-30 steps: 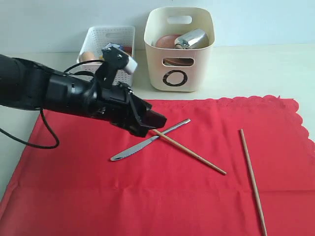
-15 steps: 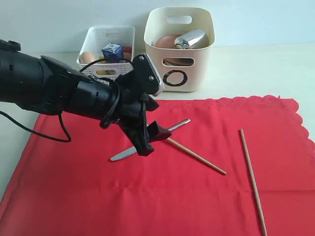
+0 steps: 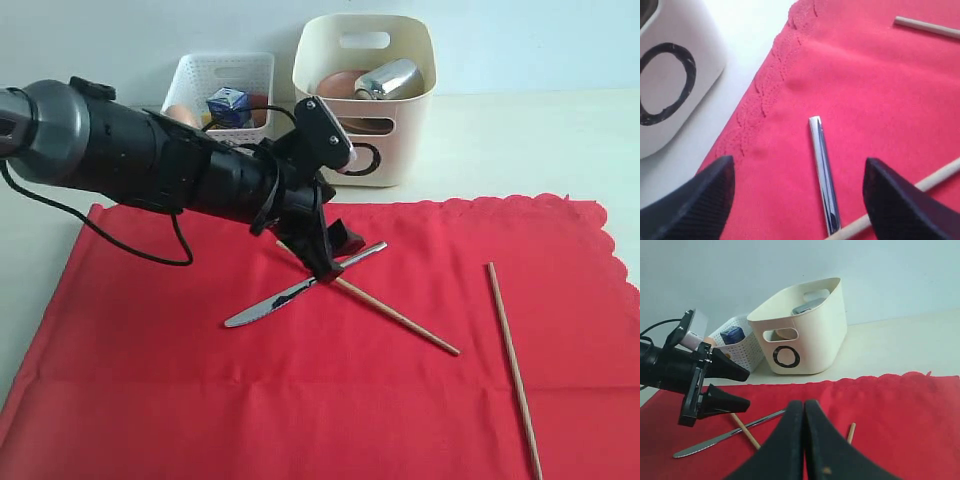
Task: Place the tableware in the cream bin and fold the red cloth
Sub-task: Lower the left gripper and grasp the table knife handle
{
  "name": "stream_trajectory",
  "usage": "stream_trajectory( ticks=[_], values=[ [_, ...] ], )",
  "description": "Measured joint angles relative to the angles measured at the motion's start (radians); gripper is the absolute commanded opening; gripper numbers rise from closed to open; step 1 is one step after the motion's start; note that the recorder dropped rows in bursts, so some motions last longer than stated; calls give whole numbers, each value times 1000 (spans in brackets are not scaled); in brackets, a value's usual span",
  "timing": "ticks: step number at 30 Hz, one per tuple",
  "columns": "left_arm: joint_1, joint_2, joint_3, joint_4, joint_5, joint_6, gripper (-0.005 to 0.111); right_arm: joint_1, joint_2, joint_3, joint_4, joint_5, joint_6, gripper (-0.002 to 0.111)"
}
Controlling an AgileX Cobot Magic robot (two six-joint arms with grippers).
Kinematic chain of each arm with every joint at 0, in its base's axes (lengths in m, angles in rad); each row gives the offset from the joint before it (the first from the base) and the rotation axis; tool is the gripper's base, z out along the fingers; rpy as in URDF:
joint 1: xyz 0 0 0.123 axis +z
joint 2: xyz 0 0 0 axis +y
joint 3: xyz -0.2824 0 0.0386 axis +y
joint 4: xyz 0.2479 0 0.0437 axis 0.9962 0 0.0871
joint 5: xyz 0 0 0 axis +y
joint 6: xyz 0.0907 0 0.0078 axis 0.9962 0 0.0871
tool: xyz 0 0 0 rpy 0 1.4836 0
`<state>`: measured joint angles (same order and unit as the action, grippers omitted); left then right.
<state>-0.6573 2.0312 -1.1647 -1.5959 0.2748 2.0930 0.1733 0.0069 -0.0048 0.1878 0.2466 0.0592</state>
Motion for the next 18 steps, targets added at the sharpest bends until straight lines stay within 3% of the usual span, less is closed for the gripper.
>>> stream_trajectory(
  ticks=[18],
  values=[
    [-19, 129, -62, -26, -18, -25, 69, 0, 0, 0, 0, 0, 0, 0]
  ],
)
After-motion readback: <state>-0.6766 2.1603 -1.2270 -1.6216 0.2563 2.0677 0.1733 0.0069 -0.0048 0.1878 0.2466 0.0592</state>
